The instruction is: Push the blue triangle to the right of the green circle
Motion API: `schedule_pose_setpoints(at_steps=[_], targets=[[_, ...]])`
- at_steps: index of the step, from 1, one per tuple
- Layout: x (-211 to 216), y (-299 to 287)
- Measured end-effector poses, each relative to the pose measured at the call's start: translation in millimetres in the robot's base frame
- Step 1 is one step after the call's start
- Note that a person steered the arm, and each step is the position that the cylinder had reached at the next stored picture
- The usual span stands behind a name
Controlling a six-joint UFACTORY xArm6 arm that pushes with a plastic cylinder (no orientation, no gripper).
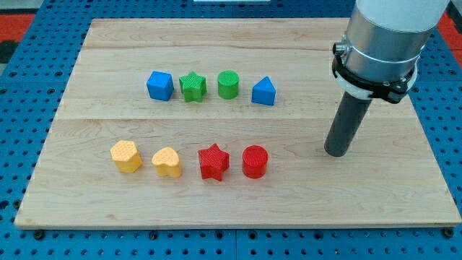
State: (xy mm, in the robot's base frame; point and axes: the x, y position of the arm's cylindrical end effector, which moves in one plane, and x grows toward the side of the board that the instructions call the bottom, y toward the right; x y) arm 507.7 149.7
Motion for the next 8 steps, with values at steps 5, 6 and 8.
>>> schedule_pose_setpoints(at_steps=[5, 6, 8], targets=[[-9.0, 1.7], [-9.0, 1.7], [-21.1, -4.0]])
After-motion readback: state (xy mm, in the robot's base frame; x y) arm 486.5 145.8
